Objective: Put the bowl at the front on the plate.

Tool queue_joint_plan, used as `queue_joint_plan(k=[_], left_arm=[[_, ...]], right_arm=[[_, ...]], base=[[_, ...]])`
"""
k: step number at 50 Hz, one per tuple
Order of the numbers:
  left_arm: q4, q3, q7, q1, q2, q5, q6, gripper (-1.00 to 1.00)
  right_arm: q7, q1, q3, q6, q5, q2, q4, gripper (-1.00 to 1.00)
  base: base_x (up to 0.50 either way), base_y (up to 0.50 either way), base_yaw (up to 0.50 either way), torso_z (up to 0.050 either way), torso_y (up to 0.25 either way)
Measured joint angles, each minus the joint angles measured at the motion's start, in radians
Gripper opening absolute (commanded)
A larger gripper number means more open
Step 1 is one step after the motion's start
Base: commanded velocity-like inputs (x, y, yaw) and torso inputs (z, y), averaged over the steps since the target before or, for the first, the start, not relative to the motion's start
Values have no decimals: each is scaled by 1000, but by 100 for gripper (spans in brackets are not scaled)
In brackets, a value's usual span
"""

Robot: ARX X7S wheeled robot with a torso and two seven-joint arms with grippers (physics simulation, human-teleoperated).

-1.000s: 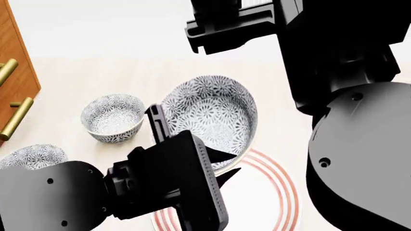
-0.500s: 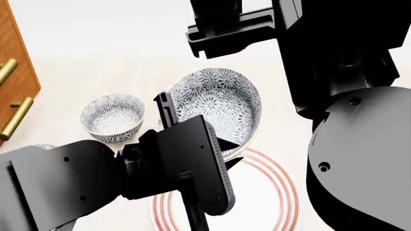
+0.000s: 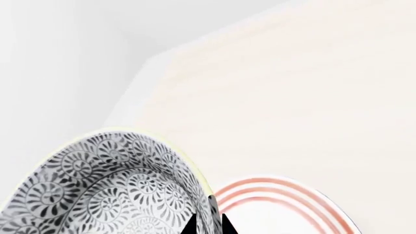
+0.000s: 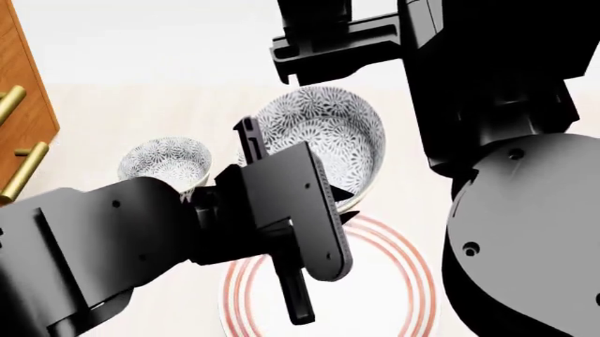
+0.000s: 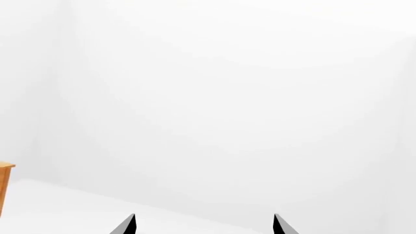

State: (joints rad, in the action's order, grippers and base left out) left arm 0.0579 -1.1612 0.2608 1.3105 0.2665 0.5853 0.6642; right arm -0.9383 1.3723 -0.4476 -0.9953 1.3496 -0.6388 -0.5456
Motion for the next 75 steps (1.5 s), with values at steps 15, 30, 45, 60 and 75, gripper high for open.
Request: queue_joint_plan(k=[15, 30, 45, 60, 75], left_arm=[[58, -19, 8, 9, -38, -15, 0, -100], [172, -16, 16, -7, -85, -34, -63, -100], [278, -35, 34, -38, -121, -55, -117, -100], [310, -59, 48, -61, -122, -65, -133, -100], [325, -70, 53, -85, -118, -69, -158, -100]], right_arm=[[-4, -6, -2, 11, -7, -1, -1, 100], [-7, -15, -8, 17, -14, -5, -6, 100], [9, -31, -22, 32, -39, -2, 2, 100], [6, -36, -34, 32, -48, -3, 2, 100], [10, -32, -47, 34, -63, 2, 10, 100]], base=[[0, 0, 0, 0, 1], [0, 0, 0, 0, 1], [0, 0, 0, 1, 0], [0, 0, 0, 0, 1], [0, 0, 0, 0, 1]])
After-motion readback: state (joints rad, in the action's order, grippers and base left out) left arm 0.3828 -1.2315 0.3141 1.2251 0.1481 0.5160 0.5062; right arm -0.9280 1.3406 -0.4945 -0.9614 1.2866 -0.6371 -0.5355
